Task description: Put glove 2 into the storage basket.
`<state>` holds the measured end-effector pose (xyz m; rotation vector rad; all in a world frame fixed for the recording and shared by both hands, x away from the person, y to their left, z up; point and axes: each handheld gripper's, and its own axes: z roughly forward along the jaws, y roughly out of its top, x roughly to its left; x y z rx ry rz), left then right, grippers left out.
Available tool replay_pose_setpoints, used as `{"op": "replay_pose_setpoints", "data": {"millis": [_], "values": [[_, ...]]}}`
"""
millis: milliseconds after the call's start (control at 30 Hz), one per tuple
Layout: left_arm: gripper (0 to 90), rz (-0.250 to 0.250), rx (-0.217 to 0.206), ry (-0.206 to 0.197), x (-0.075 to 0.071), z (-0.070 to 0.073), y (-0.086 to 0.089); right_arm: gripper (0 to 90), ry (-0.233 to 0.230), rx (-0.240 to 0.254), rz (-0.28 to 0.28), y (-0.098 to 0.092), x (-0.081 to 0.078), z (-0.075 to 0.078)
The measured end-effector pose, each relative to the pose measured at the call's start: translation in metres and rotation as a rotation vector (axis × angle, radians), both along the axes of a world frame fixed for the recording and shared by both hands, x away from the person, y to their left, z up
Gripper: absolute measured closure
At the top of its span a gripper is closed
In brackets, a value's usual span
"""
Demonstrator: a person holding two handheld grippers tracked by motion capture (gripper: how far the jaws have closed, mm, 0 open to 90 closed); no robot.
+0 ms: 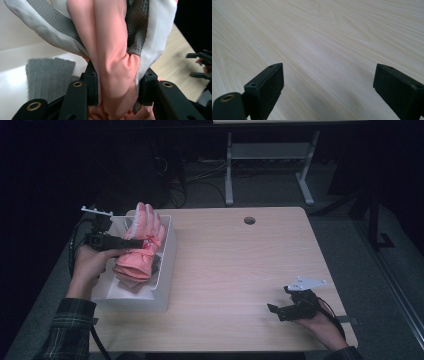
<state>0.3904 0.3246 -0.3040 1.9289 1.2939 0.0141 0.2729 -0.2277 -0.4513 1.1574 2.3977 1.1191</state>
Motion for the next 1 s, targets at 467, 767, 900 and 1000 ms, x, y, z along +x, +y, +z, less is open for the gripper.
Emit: {"op": "replay_pose_setpoints", "data": {"millis": [467,767,900,1000], "values": [[58.3,0.006,-0.004,0.114,0.02,-0.057,-0.003,9.4,-0.001,-0.003,0.003,0.0,0.0,0.0],[57.6,-0.021,0.04,0.203,0.028,-0.094,-0.009,9.4,0.0,-0.006,-0.006,-0.003,-0.001,0.0],[56.7,-0.02,0.029,0.225,0.03,-0.105,-0.008,9.4,-0.003,-0.002,-0.007,-0.003,-0.002,0.0],[50.6,-0.014,0.026,0.212,0.029,-0.107,-0.006,9.4,-0.002,-0.002,-0.007,-0.004,-0.001,-0.001]]}}
